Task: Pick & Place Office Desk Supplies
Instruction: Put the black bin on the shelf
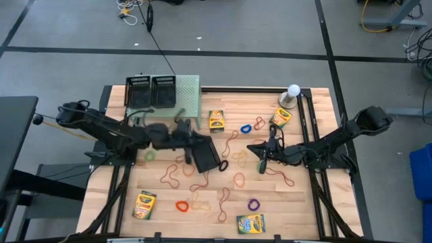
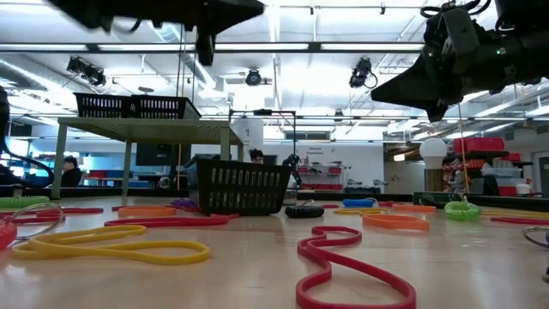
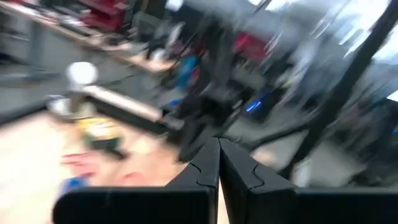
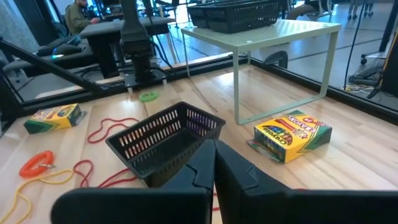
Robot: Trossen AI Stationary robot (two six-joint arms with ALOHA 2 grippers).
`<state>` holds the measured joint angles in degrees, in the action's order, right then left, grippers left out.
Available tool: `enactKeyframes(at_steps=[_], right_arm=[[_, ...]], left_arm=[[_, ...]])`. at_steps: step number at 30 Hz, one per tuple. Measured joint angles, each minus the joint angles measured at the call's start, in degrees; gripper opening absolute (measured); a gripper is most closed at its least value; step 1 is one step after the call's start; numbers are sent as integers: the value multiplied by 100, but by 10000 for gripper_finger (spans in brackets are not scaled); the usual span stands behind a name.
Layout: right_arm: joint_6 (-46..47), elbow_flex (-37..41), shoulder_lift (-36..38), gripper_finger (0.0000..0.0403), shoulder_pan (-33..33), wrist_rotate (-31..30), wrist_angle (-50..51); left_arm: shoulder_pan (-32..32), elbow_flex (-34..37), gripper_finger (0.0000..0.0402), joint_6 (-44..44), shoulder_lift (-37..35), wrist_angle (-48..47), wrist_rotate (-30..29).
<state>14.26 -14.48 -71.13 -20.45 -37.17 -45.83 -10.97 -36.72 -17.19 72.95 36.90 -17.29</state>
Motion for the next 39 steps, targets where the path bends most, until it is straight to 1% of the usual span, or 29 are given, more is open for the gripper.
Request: enactKeyframes(at_steps=[1, 2, 3, 6, 7, 8, 11, 12, 14, 17, 23, 27, 30, 33, 36, 39], right_arm=[[-6, 0, 0, 9, 2, 0, 12], [-10, 0, 0, 9, 0, 0, 28], [-9, 0, 0, 9, 0, 0, 55], [-10, -2, 0, 9, 0, 17, 97], [-10, -2, 0, 9, 0, 17, 125], [-11, -2, 0, 9, 0, 17, 157], [-13, -2, 0, 9, 0, 17, 221], [-11, -2, -2, 9, 0, 16, 243], [-10, -2, -2, 9, 0, 15, 295], [-15, -4, -2, 9, 0, 15, 350], [-17, -4, -2, 9, 0, 13, 462], [-16, -7, -2, 9, 0, 8, 516], [-17, -8, -2, 9, 5, -2, 552], [-17, -8, -2, 9, 6, -4, 547], [-17, -7, -2, 9, 6, -2, 545], [-17, -8, -2, 9, 7, -2, 545]], left_arm=[[-121, -266, 10, 188, 76, -465, -250], [-205, -568, 11, 274, 173, -961, -367], [-266, -872, 12, 272, 274, -1400, -328], [-355, -1831, 12, -165, 664, -2907, -6], [-406, -2147, 12, -276, 851, -3392, 19], [-471, -2442, 12, -345, 1029, -3895, -36], [-760, -3192, 16, -579, 1639, -5192, -549], [-834, -3387, 21, -727, 1848, -5572, -572], [-936, -3719, 38, -1100, 2275, -6221, -413], [-1014, -4111, 76, -1496, 2846, -6790, -178], [-1042, -4845, 157, -1701, 3684, -7593, -225], [-987, -5121, 193, -2061, 4064, -8087, -249], [-913, -5150, 197, -2283, 4297, -8369, -258], [-867, -5150, 187, -2342, 4455, -8469, -371], [-844, -5155, 166, -2254, 4577, -8455, -374], [-845, -5155, 131, -2163, 4620, -8509, -368]])
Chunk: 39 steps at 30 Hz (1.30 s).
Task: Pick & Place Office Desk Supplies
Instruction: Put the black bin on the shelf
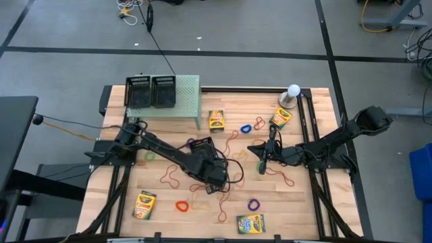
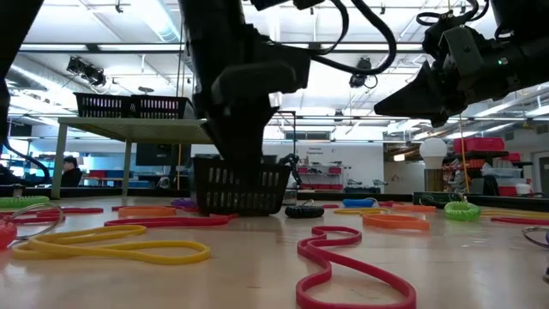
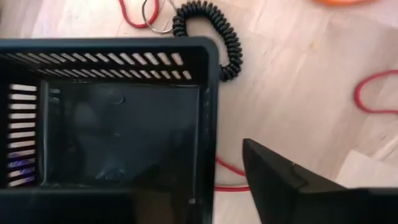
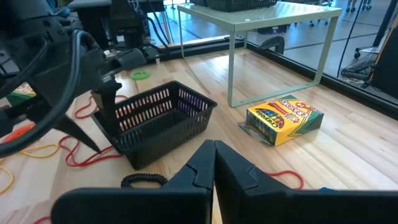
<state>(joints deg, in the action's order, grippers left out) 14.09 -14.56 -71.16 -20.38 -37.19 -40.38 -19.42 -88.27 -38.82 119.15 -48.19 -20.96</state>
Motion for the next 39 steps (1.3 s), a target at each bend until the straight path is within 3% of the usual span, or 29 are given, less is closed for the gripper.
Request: enactKeyframes(at_steps=[7, 12, 22, 31, 39], right_arm=[[-48, 1, 0, 9, 0, 2, -2], [-55, 1, -1, 9, 1, 1, 37], [-40, 1, -2, 9, 76, -15, 118], [11, 1, -2, 9, 74, -17, 104], [20, 1, -2, 9, 74, -17, 80]], left_arm=[[-132, -39, 17, 310, -105, -451, -1], [-391, -489, 15, 610, -219, -1083, -216], [-774, -1599, 14, 1504, -937, -1855, -1409], [185, -1561, 15, 3004, -2015, -1967, -1631], [1445, -369, 15, 3984, -2943, -1896, -950]])
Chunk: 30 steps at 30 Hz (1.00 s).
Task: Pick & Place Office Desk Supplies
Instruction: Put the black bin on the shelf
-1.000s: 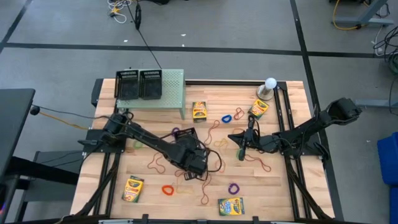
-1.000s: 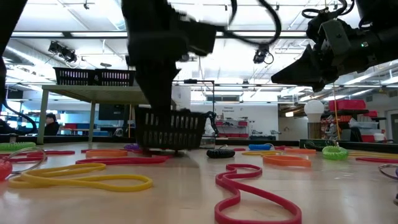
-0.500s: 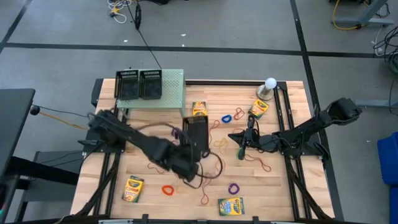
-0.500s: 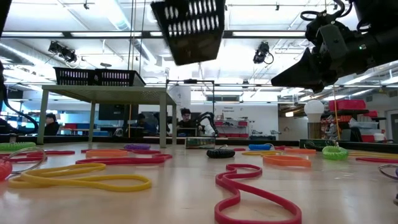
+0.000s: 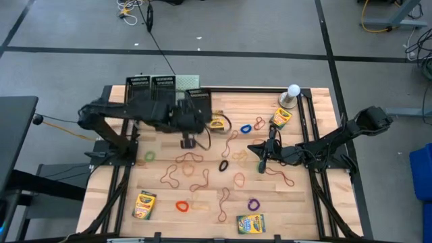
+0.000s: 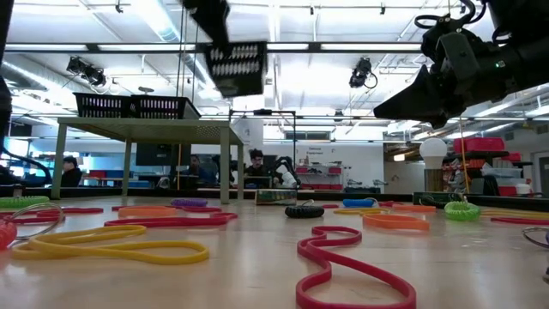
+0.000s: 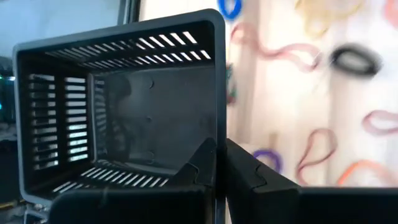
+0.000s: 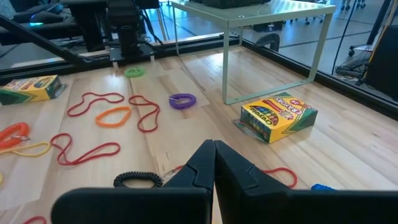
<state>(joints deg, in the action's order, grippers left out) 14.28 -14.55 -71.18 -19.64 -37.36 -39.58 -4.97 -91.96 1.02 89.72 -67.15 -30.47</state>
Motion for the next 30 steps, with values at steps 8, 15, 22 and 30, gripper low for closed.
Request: enactKeyframes(at_steps=[8, 15, 22, 30], right_arm=[[-1, 0, 0, 9, -4, 2, -8], [-17, 0, 0, 9, -4, 3, -6], [-17, 0, 0, 9, -4, 4, -4], [-65, 0, 0, 9, -4, 4, -4]], left_arm=[[973, 894, 15, 487, -667, 520, 554], [1436, 1175, 16, 1127, -682, 575, 709], [1783, 1184, 17, 1378, -679, 635, 714], [2009, 1184, 31, 1504, -676, 637, 765]])
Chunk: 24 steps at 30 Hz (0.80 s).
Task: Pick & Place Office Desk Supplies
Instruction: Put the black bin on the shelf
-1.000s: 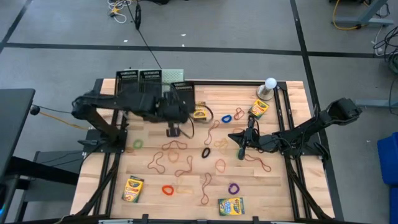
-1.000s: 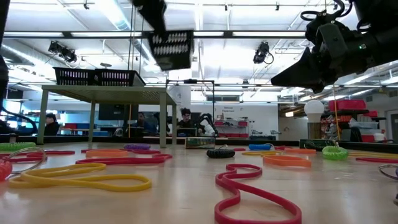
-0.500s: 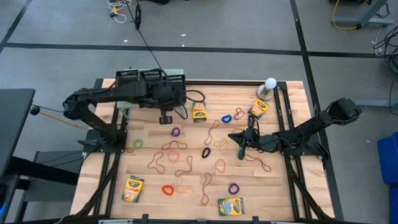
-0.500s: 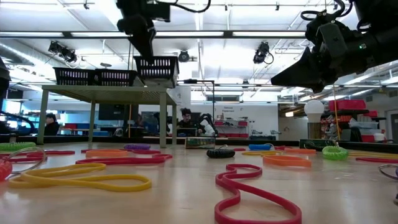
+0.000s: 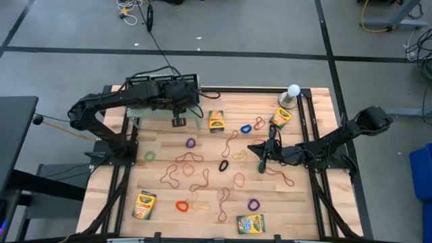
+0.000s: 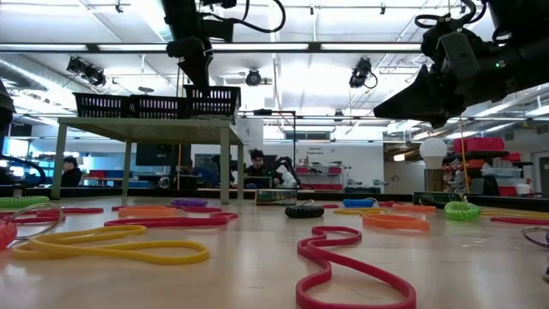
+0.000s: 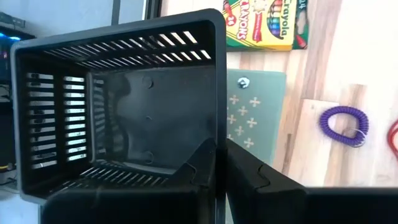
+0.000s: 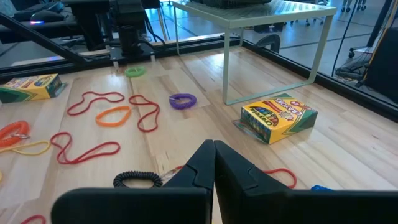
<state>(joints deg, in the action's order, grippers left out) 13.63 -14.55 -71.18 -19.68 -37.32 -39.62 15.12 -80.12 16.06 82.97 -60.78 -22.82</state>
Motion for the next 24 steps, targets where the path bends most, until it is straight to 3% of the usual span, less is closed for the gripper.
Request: enactKeyframes(at_steps=[16, 24], right_arm=[[2, 0, 0, 9, 0, 0, 0], [1, 0, 0, 9, 0, 0, 0]], left_arm=[[-3, -2, 86, -19, 80, 20, -291], [-16, -15, 94, -212, 76, 80, -557]])
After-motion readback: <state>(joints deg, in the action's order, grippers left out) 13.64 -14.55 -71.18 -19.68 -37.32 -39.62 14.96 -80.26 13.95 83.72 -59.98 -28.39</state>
